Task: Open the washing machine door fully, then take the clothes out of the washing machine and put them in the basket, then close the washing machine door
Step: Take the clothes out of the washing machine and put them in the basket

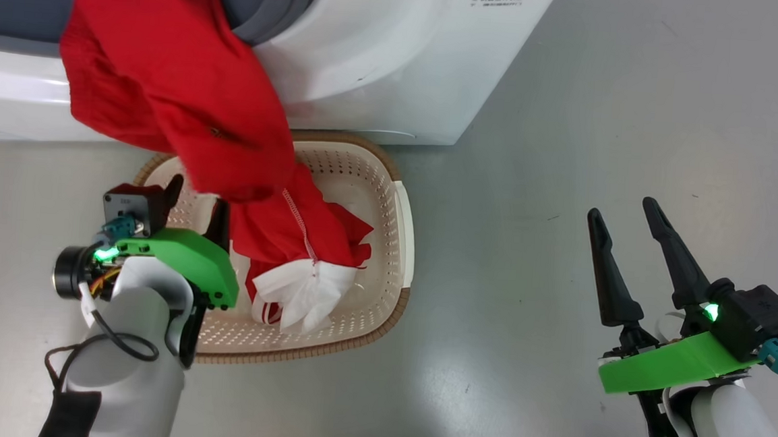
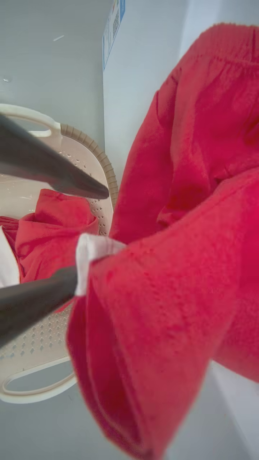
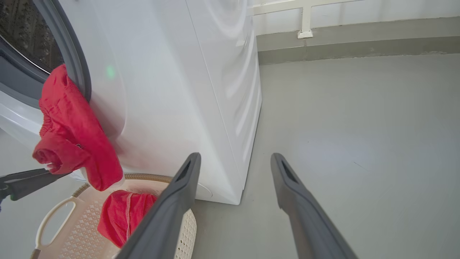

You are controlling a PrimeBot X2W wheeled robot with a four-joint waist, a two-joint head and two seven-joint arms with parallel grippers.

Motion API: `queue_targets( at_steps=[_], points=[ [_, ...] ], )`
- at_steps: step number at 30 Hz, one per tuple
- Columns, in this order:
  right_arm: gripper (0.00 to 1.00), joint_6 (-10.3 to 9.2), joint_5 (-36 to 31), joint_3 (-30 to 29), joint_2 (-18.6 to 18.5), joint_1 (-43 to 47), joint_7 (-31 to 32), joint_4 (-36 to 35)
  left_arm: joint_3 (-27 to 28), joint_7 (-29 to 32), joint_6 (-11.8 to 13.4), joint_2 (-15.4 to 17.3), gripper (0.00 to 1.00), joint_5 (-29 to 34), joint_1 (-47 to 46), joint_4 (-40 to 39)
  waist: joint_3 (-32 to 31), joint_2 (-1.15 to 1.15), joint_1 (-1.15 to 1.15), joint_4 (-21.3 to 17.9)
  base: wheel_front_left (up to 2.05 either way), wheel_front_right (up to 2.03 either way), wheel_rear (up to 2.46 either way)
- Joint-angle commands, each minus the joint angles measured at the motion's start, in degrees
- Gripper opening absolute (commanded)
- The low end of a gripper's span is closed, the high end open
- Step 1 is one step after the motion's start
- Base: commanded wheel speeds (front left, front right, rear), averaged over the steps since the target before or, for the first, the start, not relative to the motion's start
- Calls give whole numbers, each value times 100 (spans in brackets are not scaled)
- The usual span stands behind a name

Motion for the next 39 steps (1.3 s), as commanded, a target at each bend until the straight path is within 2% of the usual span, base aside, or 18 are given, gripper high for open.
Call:
queue_targets(
  at_steps=[1, 3, 13, 39],
  points=[
    [100, 36, -32, 116, 2, 39, -37, -131, 136, -30, -34, 169, 93, 25, 17, -107, -4, 0, 0, 13, 0, 0, 0],
    [100, 36, -35, 105, -3, 43, -37, -132, 125, -30, -52, 169, 100, 2, 44, -189, -15, 0, 0, 36, 0, 0, 0],
    [100, 36, -53, 68, -59, 67, -37, -141, 93, -30, -120, 169, 100, -189, 364, -972, -80, 0, 0, 174, 0, 0, 0],
    [100, 36, -60, -9, -129, 261, -37, -129, 322, -30, -88, 169, 100, -106, 2153, -3928, -407, 0, 0, 315, 0, 0, 0]
  ],
)
